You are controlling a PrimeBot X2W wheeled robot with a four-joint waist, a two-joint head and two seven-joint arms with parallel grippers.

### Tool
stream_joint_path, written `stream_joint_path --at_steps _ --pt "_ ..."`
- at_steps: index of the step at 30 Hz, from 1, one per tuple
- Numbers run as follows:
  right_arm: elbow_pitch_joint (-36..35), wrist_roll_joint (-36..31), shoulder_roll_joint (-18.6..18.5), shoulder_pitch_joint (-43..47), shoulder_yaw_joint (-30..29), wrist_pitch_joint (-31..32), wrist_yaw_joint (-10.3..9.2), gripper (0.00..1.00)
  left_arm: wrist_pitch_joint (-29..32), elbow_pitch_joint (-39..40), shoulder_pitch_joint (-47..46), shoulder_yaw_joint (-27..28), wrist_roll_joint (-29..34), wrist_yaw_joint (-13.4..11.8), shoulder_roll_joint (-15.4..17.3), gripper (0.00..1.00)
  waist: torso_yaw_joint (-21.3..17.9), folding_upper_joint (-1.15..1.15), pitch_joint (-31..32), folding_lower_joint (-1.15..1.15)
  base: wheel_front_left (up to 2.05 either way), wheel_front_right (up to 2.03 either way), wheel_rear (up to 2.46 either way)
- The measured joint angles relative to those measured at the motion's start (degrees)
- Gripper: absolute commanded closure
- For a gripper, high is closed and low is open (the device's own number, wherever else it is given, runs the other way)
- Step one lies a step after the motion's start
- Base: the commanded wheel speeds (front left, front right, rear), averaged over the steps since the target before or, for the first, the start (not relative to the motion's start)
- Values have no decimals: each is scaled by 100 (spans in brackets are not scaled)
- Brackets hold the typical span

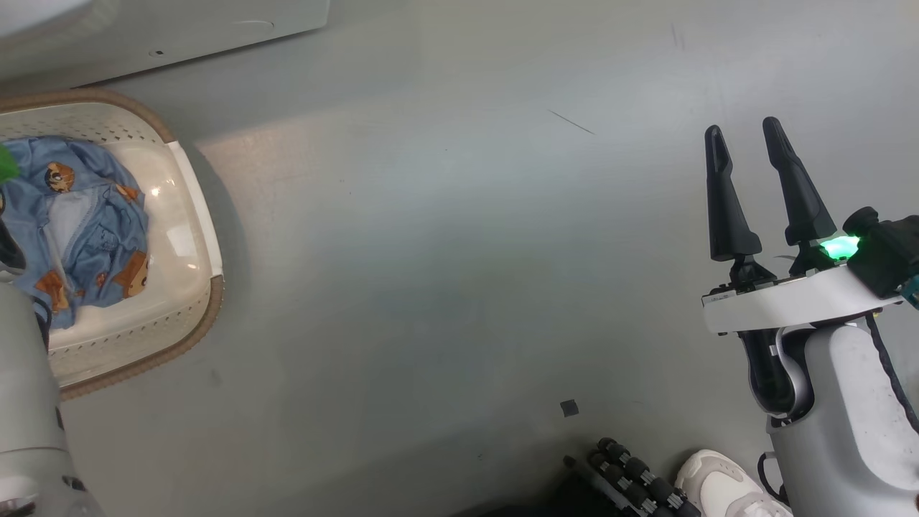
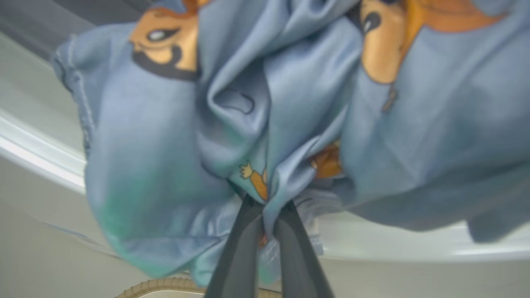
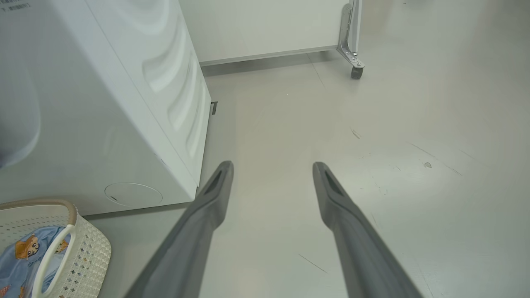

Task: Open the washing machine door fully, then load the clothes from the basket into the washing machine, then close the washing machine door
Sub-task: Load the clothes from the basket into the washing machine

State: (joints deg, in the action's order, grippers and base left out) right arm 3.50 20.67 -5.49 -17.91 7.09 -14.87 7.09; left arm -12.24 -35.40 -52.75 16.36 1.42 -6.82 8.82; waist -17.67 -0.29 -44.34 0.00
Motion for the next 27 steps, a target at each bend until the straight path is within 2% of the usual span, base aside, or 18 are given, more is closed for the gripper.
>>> stream_joint_path --at_steps 9,18,27 --pt "-3 -1 -52 1 -112 0 0 0 -147 77 -8 189 0 0 -408 100 175 0 41 0 0 0 0" --pt "-2 -2 -53 1 -94 0 0 0 -200 466 -11 393 129 0 -489 100 273 0 125 0 0 0 0" --pt "35 -2 -36 10 -13 0 0 0 -216 928 -104 130 174 -9 -657 100 259 0 224 0 0 0 0"
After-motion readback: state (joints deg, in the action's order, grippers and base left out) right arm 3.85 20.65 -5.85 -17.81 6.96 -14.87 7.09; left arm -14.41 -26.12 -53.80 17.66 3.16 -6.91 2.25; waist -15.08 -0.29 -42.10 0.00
